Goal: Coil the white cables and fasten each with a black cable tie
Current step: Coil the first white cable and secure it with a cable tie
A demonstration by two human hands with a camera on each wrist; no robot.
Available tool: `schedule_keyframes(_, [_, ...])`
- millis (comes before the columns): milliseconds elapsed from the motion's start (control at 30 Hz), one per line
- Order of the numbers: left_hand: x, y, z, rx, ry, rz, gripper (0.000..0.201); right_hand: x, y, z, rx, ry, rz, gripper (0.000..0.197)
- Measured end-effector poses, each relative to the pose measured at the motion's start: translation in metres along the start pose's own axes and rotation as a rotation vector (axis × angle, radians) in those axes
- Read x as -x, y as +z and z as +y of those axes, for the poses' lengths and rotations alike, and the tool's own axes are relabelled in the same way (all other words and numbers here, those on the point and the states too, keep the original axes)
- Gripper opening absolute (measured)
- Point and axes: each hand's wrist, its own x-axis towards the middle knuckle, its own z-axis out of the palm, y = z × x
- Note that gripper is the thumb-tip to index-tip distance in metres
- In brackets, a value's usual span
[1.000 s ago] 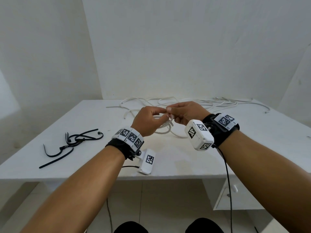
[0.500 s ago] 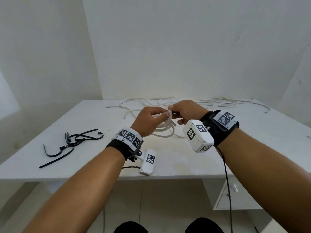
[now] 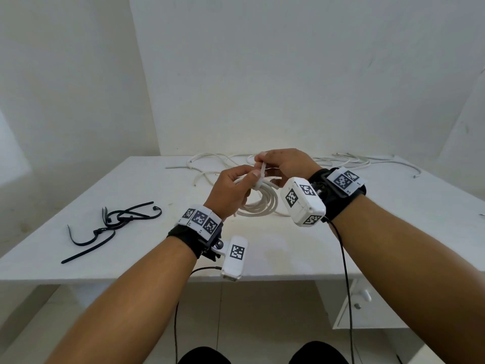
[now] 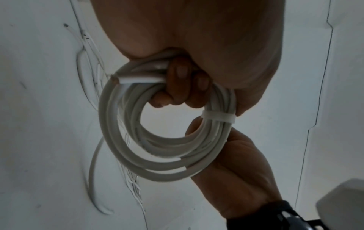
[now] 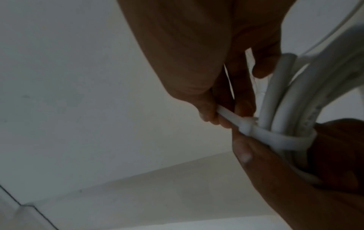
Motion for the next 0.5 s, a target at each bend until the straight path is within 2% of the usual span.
schedule_keyframes(100, [-0.003,-0.001,0.003,0.033,-0.048,-0.005,0.028,-0.002,-0.001,-0.001,0.074,-0.061,0.046,0.019])
schedule_keyframes(167, [-0.005,-0.003,0.008,0.042,-0.051,-0.06,0.03,-0.004,0.003,-0.003,0.131,-0.082,0.109,0.017])
schedule_keyframes(200, [-0.004,-0.004,0.011,0.036,-0.038,-0.105,0.033,-0.007,0.003,-0.005,0.125,-0.09,0.174,0.016])
schedule_keyframes(267, [-0.001,-0.002,0.016,0.033,-0.006,-0.165,0.037,-0.011,-0.004,-0.013,-0.033,-0.047,0.269,0.022])
schedule_keyframes(300, [0.0,-0.003,0.019,0.055,-0.005,-0.147,0.034,-0.011,-0.008,-0.017,-0.109,0.013,0.227,0.033])
schedule_keyframes(367, [-0.001,-0.008,0.02,0.136,-0.034,-0.021,0.029,-0.006,-0.009,-0.022,-0.018,0.175,0.006,0.058])
schedule_keyframes(433, [-0.006,-0.015,0.02,0.178,-0.064,0.064,0.029,-0.001,-0.001,-0.019,0.195,0.21,-0.159,0.055])
schedule_keyframes(500, [-0.009,-0.018,0.018,0.151,-0.08,0.062,0.03,0.002,0.009,-0.016,0.452,0.063,-0.18,0.041])
